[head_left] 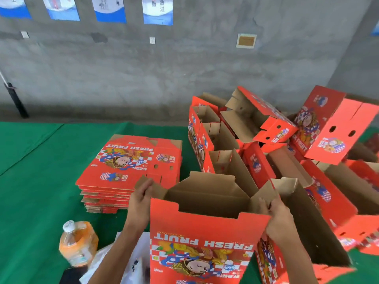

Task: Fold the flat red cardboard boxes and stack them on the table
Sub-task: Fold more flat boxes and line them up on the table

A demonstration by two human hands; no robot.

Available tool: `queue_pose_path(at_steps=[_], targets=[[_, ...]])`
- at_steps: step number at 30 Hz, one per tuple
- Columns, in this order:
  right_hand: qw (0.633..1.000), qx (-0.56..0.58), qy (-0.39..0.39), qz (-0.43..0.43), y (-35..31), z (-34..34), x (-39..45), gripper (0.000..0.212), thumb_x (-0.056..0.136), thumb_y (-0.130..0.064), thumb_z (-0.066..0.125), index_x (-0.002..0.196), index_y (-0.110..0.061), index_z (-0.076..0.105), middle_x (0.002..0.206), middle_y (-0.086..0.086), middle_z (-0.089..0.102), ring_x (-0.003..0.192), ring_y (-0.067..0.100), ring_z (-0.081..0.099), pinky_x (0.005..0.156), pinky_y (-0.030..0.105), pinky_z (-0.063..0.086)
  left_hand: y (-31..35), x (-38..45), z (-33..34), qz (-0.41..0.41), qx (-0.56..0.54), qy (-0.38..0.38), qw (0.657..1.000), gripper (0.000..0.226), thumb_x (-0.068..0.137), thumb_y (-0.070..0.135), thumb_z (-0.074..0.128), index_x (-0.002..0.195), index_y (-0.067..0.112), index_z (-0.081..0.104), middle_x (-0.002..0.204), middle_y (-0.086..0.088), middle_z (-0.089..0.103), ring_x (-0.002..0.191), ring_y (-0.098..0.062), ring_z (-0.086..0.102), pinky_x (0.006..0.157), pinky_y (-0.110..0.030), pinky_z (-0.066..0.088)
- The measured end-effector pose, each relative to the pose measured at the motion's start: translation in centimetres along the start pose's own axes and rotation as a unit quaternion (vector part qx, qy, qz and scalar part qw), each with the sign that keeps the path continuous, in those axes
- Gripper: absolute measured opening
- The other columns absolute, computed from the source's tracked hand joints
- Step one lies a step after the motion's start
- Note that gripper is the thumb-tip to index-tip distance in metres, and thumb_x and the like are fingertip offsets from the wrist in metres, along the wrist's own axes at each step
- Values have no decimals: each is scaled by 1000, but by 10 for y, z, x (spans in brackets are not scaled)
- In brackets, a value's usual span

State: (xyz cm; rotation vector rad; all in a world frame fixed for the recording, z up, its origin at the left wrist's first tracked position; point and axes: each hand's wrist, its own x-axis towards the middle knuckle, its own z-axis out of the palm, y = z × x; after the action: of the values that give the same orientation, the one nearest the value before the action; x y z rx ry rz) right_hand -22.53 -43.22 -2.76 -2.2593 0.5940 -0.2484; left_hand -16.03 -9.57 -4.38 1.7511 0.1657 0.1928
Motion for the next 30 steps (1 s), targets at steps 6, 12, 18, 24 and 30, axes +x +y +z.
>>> queue_pose_path(at_steps=[6, 12, 18, 24, 30], targets=[[999, -15, 18, 29, 14, 7, 14, 45, 106, -25, 52, 147, -12, 41, 105, 18, 70, 99, 38, 68, 93, 56, 53, 6, -28, 2, -101, -207, -126, 965, 68, 102, 60, 31, 155, 19, 43, 152, -8, 53, 133, -25, 55, 115, -41, 41], [999, 5, 37, 18, 8, 16, 29, 56, 103, -16, 55, 156, -19, 35, 113, 21, 69, 107, 44, 66, 96, 54, 51, -12, -34, -16, 96, 29, -175, 979, 116, 68, 99, 47, 162, 35, 19, 157, 39, 29, 139, 17, 36, 108, -13, 39], [967, 246, -67, 4, 26, 6, 26, 31, 107, -36, 54, 137, -39, 60, 131, -12, 67, 125, 12, 61, 109, 41, 46, -30, 0, 9, 64, 145, -94, 983, 98, 92, 49, 69, 165, 36, 6, 163, 7, 31, 143, -15, 41, 113, -33, 41], [937, 330, -102, -54, 32, 28, 6, 56, 96, -82, 27, 143, -59, 46, 146, -28, 54, 138, 0, 49, 115, 42, 40, -17, 2, 31, 226, 278, -112, 927, 106, 92, 10, 72, 164, 43, 0, 167, 32, -14, 144, 1, 21, 95, -30, 52], [957, 257, -91, -102, 19, 31, 9, 32, 95, -54, 60, 127, -56, 61, 123, -36, 59, 116, -9, 58, 83, 16, 53, -19, -4, 34, 325, 260, -208, 885, 94, 99, 5, 61, 161, 53, 8, 171, 23, 1, 157, -1, 10, 116, -12, 24]])
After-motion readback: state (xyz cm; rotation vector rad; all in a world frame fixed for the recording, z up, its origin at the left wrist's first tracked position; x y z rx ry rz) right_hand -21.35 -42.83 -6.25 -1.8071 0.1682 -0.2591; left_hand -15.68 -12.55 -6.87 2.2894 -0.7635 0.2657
